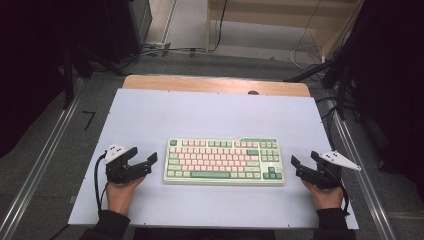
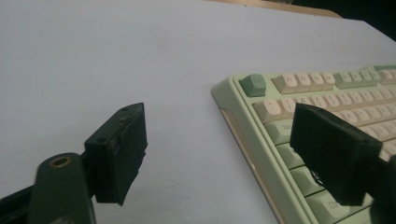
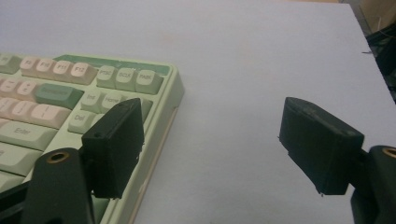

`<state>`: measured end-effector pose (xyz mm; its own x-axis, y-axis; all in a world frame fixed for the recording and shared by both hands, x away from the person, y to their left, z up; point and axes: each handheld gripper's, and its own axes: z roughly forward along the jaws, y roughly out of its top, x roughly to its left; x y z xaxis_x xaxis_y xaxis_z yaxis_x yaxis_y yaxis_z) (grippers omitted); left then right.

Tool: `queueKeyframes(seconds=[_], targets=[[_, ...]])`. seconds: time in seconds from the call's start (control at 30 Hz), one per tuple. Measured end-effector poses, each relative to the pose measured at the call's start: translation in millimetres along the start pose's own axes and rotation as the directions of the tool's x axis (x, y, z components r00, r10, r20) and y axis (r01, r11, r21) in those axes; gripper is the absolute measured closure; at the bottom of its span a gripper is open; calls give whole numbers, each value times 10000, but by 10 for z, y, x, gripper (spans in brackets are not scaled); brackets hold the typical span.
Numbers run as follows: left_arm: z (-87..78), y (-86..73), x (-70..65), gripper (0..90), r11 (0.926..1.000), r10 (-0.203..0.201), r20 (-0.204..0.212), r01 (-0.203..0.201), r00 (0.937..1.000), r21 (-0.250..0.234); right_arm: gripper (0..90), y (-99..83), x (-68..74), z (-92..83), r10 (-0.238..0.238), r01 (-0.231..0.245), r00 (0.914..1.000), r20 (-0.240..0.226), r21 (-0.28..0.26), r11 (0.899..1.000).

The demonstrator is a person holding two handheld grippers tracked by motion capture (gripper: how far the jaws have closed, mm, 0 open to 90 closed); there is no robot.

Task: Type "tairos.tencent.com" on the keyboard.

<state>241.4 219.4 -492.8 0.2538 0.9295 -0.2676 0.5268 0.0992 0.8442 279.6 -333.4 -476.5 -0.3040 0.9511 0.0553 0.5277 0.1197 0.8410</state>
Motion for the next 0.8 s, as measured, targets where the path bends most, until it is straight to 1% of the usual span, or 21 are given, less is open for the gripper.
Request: queueKeyframes(seconds=[0.03, 0.1, 0.13, 0.3, 0.4, 0.53, 0.6, 0.63, 0.7, 0.73, 0.77, 0.8], targets=[[4, 7, 1, 174, 9999, -109, 33, 109, 9999, 1, 204, 2, 7, 1, -2, 2, 10000, -59, -9, 10000], [10, 14, -10, 172, 9998, -163, 41, 164, 9999, -109, 204, 7, 28, 1, 7, -7, 9999, -152, 3, 10000], [14, 17, -18, 172, 9999, -98, 74, 99, 9999, -128, 204, 9, 44, 8, 1, 0, 9997, -249, 31, 10000], [86, 10, -101, 175, 9990, 451, 411, -449, 9981, -68, 204, 5, 64, 7, -71, 72, 9997, -245, 43, 10000], [130, 29, -175, 183, 9980, 619, 618, -608, 9962, -188, 204, -2, 71, -16, -37, 37, 9997, -229, 21, 10000], [208, 64, -269, 186, 9963, 846, 980, -827, 9916, -236, 204, -16, 77, -42, -23, 24, 9999, -161, 37, 10000], [231, 79, -315, 203, 9948, 999, 1208, -969, 9876, -303, 204, -23, 75, -51, 3, -2, 9999, -126, 36, 10000], [235, 87, -339, 203, 9939, 1085, 1237, -1053, 9864, -328, 204, -23, 75, -51, 3, -2, 9999, -126, 36, 10000], [241, 99, -389, 274, 9910, 1309, 1279, -1261, 9831, -447, 204, -28, 74, -57, 44, -43, 9999, -101, 69, 10000], [249, 104, -419, 313, 9906, 1336, 1260, -1285, 9830, -472, 205, -30, 78, -59, 52, -52, 9999, -111, 67, 10000], [257, 108, -442, 374, 9892, 1436, 1306, -1386, 9810, -471, 204, -32, 83, -64, 55, -54, 9999, -116, 78, 10000], [268, 107, -467, 507, 9884, 1498, 1434, -1445, 9783, -468, 204, -31, 95, -66, 20, -20, 9999, -145, 65, 10000]])
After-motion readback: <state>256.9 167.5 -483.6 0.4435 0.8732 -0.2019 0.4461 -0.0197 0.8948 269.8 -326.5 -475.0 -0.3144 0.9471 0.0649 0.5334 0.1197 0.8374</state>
